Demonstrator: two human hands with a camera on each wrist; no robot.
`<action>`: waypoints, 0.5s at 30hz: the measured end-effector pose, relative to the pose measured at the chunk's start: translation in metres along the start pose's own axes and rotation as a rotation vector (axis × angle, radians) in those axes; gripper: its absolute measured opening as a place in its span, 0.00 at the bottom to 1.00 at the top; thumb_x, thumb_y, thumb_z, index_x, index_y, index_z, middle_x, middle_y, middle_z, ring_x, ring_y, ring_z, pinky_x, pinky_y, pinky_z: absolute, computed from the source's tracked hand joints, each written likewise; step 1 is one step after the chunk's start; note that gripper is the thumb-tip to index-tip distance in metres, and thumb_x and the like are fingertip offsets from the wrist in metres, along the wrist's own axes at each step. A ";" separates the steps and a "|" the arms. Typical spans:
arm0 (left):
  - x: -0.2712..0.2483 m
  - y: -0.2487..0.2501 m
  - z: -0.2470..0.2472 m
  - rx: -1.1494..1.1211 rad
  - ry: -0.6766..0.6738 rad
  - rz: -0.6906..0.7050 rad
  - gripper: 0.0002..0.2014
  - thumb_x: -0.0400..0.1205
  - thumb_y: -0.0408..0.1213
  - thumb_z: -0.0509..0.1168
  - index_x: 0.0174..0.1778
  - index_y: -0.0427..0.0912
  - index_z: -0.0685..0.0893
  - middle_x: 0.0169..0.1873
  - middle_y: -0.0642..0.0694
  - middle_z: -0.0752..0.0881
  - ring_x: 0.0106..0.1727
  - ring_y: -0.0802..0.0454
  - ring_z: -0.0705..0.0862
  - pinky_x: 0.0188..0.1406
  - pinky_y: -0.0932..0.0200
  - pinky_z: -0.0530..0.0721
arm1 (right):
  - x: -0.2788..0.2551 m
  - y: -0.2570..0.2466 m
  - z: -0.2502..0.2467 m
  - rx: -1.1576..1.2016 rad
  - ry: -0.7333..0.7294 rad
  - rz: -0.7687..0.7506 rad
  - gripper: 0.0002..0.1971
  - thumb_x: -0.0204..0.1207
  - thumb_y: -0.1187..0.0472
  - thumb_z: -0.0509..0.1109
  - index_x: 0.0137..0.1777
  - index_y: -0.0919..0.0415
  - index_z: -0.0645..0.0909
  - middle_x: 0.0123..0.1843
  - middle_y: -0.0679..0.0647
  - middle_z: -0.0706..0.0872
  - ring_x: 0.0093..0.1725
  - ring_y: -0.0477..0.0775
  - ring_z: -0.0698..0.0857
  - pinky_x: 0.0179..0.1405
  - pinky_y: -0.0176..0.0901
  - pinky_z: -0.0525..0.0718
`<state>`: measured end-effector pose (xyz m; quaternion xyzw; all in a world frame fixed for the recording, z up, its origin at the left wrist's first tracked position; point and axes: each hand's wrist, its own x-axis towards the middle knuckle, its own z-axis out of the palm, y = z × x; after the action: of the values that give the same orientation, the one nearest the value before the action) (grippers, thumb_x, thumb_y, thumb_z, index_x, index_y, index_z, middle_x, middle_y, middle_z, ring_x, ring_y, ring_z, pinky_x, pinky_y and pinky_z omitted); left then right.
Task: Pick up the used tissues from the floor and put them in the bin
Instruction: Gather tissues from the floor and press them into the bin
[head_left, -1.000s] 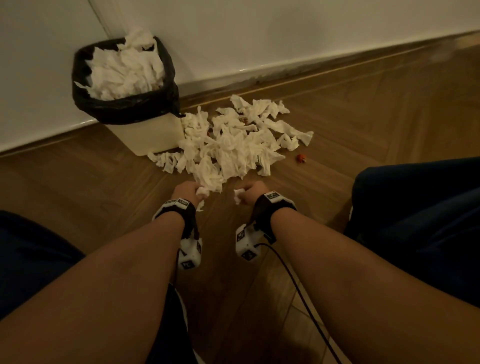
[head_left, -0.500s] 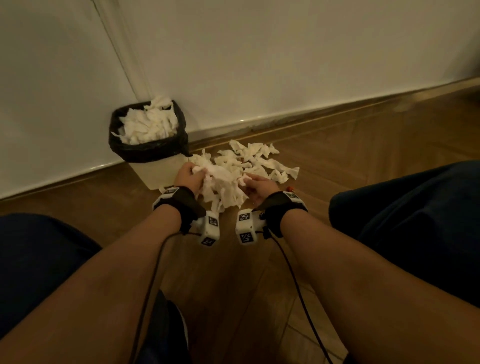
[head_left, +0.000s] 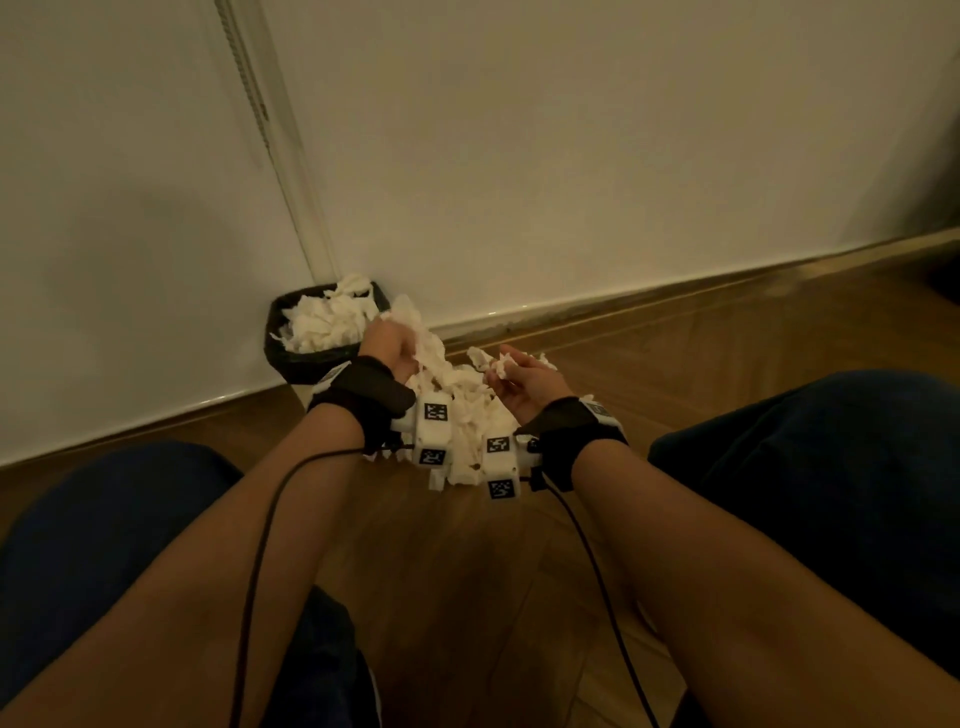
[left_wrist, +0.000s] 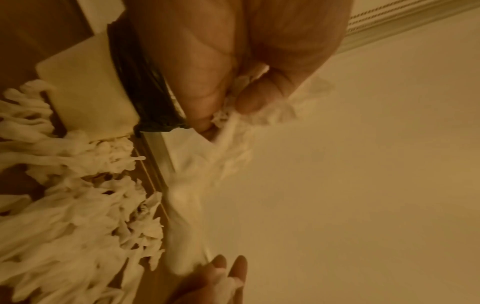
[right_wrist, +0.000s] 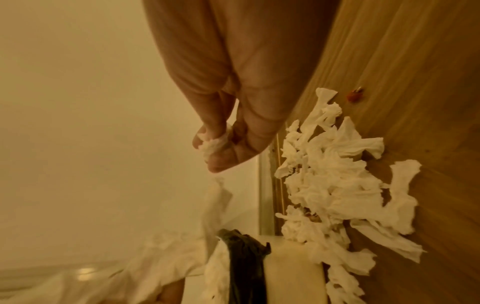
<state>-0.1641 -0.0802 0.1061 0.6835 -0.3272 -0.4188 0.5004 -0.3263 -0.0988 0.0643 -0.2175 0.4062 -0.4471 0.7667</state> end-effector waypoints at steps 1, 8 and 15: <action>-0.008 0.006 -0.002 -0.144 -0.051 0.042 0.14 0.80 0.18 0.54 0.31 0.37 0.71 0.31 0.43 0.69 0.37 0.49 0.72 0.31 0.72 0.73 | -0.004 -0.003 0.004 0.006 -0.012 -0.007 0.19 0.82 0.77 0.55 0.72 0.68 0.72 0.42 0.62 0.79 0.36 0.54 0.78 0.25 0.34 0.85; -0.016 0.029 -0.007 -0.036 -0.046 0.050 0.25 0.84 0.22 0.55 0.78 0.32 0.63 0.70 0.38 0.72 0.63 0.46 0.75 0.60 0.55 0.75 | -0.027 -0.026 0.031 -0.026 -0.109 -0.081 0.18 0.82 0.77 0.53 0.70 0.66 0.70 0.39 0.61 0.76 0.34 0.52 0.76 0.25 0.32 0.81; -0.037 0.055 -0.014 -0.545 -0.129 0.066 0.12 0.87 0.26 0.48 0.48 0.39 0.76 0.61 0.28 0.76 0.61 0.30 0.78 0.52 0.49 0.84 | -0.053 -0.065 0.072 -0.060 -0.266 -0.168 0.21 0.82 0.79 0.51 0.76 0.76 0.64 0.58 0.67 0.79 0.52 0.59 0.82 0.70 0.44 0.72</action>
<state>-0.1695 -0.0584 0.1703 0.4847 -0.2559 -0.5176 0.6570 -0.3152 -0.0879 0.1741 -0.3308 0.2944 -0.4643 0.7670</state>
